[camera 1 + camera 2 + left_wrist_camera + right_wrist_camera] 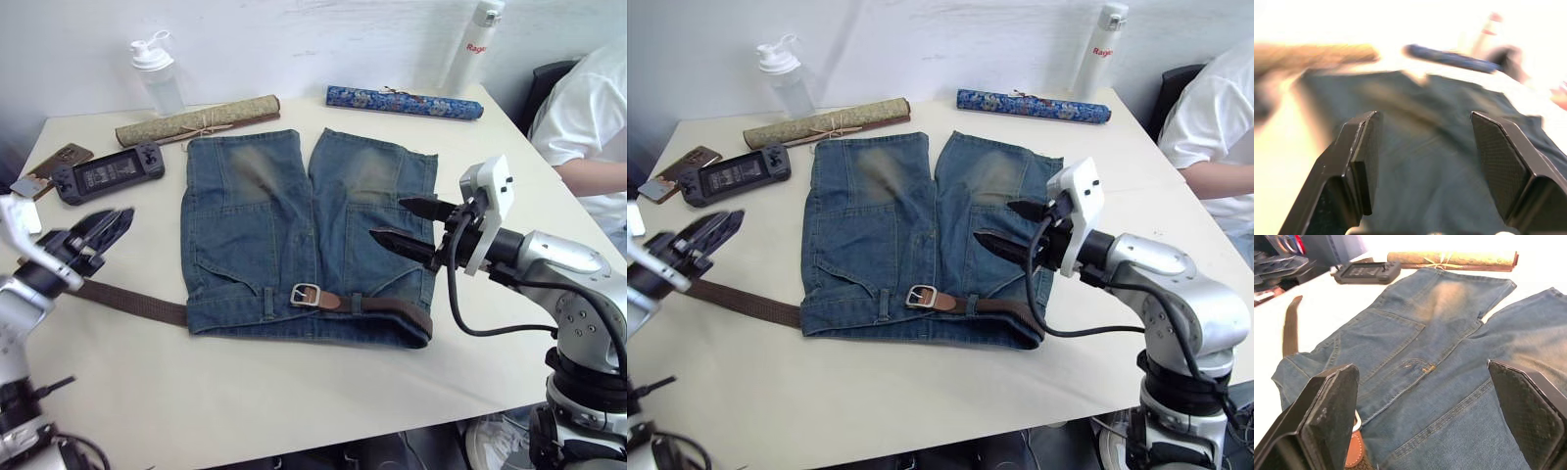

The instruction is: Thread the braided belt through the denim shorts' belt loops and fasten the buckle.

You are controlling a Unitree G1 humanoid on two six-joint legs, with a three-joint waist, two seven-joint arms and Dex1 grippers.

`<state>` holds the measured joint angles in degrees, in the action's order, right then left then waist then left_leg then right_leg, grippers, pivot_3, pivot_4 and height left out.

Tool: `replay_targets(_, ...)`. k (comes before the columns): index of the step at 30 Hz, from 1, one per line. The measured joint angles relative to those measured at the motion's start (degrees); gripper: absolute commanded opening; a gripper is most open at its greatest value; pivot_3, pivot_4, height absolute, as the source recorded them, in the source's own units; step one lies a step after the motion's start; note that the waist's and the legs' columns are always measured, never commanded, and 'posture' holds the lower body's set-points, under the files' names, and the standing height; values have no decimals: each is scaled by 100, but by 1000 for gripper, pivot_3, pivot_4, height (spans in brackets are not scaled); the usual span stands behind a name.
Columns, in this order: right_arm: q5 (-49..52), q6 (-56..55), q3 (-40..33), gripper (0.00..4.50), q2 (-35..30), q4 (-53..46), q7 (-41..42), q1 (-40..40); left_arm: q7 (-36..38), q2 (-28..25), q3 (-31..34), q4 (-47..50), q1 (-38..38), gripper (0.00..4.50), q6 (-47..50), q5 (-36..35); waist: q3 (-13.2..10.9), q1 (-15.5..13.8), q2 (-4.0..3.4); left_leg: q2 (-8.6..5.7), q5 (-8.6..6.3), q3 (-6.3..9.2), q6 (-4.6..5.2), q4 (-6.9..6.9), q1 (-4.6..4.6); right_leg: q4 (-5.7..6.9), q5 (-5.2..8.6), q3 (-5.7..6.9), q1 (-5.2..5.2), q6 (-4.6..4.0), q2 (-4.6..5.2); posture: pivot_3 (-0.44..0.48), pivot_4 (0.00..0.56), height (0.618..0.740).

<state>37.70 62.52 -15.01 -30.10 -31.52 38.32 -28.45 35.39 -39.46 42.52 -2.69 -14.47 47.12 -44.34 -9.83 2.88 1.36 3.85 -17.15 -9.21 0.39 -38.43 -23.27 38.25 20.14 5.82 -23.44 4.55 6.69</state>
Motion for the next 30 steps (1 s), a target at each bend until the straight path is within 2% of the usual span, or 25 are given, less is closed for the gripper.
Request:
replay_targets(2, 129, 8, 53, 4432, 93, -136, -136, 51, -115, 0, 294, -4, 247, 3143, 221, -172, 0, -40, 8, -2, 1, 3, 0, -1, 0, -2, 0, 1, 2, 0, 1, 0, 150, 717)
replay_targets(3, 213, 10, 158, 4432, 289, -245, -316, 55, -134, -25, 668, -26, 607, 3143, 367, -386, 7, -53, 19, -3, 2, 3, -1, 6, 5, -4, -1, 0, 4, 0, 4, 0, 150, 717)
replay_targets(6, 233, -18, 354, 4432, 388, -280, -571, 155, -148, -30, 1217, -148, 1271, 3143, 568, -558, 9, -49, 23, -4, 2, 1, -2, 20, 9, -15, -1, 0, 4, -1, 7, 0, 150, 717)
replay_targets(10, 205, -84, 565, 4432, 403, -241, -790, 200, -72, 14, 1382, -268, 1885, 3143, 829, -729, 9, -91, 23, -4, 3, 4, -4, 25, 7, -21, -1, 3, 3, -2, 9, 0, 150, 717)
replay_targets(16, 212, -212, 619, 4432, 404, -241, -959, 201, -74, 295, 1532, -297, 2290, 3143, 1087, -1048, 13, -121, 30, -8, 2, 10, -4, 31, 7, -24, -3, 10, 4, -5, 19, 0, 150, 717)
replay_targets(19, 284, -230, 640, 4432, 413, -256, -1043, 244, -125, 318, 1317, -311, 2228, 3143, 1199, -1053, 14, -126, 31, -9, 2, 16, -4, 33, 7, -24, -3, 14, 5, -6, 20, 0, 150, 717)
replay_targets(22, 526, -259, 621, 4432, 368, -447, -948, 407, -440, 310, 1057, -575, 1803, 3143, 1378, -1048, 14, -132, 31, -11, 3, 19, -3, 35, 6, -24, -3, 17, 6, -6, 22, 0, 150, 717)
replay_targets(26, 1201, -385, 510, 4432, -126, -896, -312, 630, -835, 175, 976, -974, 1199, 3143, 1721, -1070, 16, -133, 23, -17, 2, 23, 1, 36, 9, -25, -3, 21, 13, -6, 27, 0, 150, 717)
replay_targets(30, 1606, -444, 480, 4432, -435, -1025, -30, 717, -895, 16, 843, -1390, 891, 3143, 1773, -1037, 20, -138, 16, -17, 3, 25, 2, 36, 18, -24, -3, 24, 20, -6, 28, 0, 150, 717)
